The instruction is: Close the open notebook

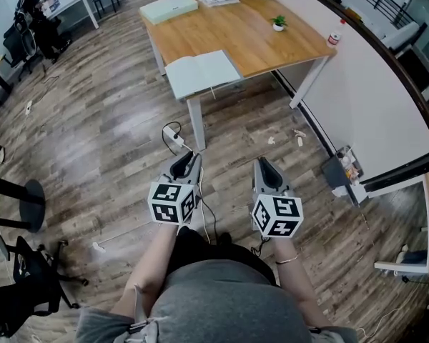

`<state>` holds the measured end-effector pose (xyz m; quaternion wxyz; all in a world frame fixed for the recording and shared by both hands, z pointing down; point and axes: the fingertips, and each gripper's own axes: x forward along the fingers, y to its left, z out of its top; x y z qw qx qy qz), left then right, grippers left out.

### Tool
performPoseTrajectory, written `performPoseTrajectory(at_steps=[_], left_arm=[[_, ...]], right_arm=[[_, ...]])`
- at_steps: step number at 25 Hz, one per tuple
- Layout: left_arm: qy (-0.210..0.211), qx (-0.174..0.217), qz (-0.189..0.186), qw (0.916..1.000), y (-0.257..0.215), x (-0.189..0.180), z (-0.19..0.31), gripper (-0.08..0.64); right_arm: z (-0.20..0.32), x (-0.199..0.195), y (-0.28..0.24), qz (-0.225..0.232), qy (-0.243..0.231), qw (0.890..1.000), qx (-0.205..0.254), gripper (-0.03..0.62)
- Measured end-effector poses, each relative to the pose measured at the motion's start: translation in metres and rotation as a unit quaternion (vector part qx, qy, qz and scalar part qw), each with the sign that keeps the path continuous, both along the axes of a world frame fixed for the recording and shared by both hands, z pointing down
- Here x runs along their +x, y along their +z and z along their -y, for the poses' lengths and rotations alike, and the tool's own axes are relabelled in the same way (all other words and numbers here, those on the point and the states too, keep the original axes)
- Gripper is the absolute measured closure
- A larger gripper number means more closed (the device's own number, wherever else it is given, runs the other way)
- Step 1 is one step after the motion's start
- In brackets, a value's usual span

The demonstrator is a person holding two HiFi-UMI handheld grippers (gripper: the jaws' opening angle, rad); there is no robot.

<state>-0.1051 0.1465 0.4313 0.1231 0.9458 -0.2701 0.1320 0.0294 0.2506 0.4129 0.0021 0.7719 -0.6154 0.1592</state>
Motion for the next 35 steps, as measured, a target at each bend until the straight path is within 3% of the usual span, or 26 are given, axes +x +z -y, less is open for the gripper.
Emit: performPoseTrajectory(at_steps=[5,15,23,35], left_arm=[[-0.009,0.003,0.004,0.9999,-0.001,0.006,-0.012,0.461],[-0.001,0.007,0.012,0.9999,0.003,0.01,-0.009,0.454],[0.007,0.004,0.016,0.9998,0.016,0.045,0.054,0.449],[0.024,0.011,0.025,0.9993,0.013,0.098,0.19,0.449]], right_arm=[[-0.009,0.01,0.004,0.025,-0.013,1.0,0.002,0.528],[0.003,0.013,0.012,0.079,-0.028,0.996,0.008,0.474],[0.051,0.047,0.022,0.09,-0.008,0.996,0.004,0.468],[0.185,0.1,0.016,0.112,0.012,0.994,0.005,0.466]])
